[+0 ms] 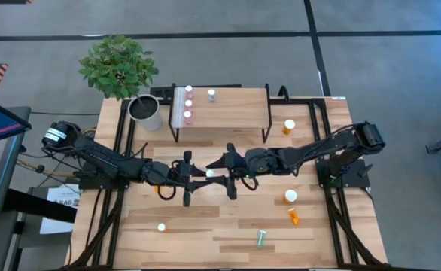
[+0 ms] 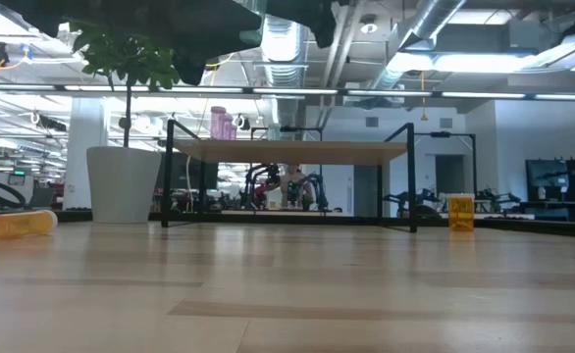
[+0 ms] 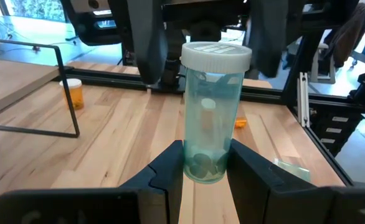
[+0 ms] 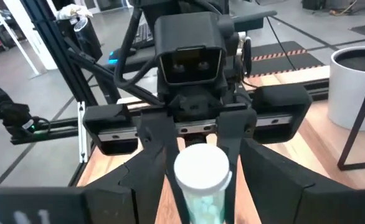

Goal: Pick and place medicine bottles onto shelf by color
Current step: Put the top blue pill bottle on the shelf aligned with the other blue pill bottle on the shelf

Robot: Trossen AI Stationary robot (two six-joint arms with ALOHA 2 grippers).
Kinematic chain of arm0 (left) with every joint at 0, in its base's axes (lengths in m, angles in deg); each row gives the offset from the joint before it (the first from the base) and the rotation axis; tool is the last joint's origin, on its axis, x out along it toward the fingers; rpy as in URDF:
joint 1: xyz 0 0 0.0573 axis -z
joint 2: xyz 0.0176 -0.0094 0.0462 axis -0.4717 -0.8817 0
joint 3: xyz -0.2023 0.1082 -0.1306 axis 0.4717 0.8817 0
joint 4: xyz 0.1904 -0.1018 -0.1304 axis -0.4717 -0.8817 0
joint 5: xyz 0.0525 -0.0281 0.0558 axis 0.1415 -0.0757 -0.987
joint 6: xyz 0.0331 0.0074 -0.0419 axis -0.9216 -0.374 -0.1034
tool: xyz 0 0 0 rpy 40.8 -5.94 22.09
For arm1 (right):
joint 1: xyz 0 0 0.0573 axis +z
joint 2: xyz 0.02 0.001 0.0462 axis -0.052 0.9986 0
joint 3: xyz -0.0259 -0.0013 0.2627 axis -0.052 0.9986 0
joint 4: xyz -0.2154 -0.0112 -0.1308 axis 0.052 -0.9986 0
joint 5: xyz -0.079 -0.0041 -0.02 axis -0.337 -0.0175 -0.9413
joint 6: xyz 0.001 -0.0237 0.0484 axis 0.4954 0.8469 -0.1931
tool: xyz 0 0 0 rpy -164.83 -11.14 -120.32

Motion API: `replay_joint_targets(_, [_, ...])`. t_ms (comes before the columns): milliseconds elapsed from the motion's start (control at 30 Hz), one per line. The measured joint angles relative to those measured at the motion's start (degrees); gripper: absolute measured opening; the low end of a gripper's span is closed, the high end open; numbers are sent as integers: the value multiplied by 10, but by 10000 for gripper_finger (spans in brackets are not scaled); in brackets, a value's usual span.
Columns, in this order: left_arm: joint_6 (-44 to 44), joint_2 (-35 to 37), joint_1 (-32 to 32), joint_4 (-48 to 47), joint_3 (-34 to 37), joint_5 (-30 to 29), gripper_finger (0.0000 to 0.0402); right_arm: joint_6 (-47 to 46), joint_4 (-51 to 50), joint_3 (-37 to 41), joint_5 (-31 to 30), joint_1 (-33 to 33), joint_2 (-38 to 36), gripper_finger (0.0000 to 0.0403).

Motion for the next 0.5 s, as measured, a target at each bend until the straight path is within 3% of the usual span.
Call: replay_joint_targets(500, [5, 0, 0, 0, 0, 0, 92, 0, -1, 0, -1, 0, 0, 154])
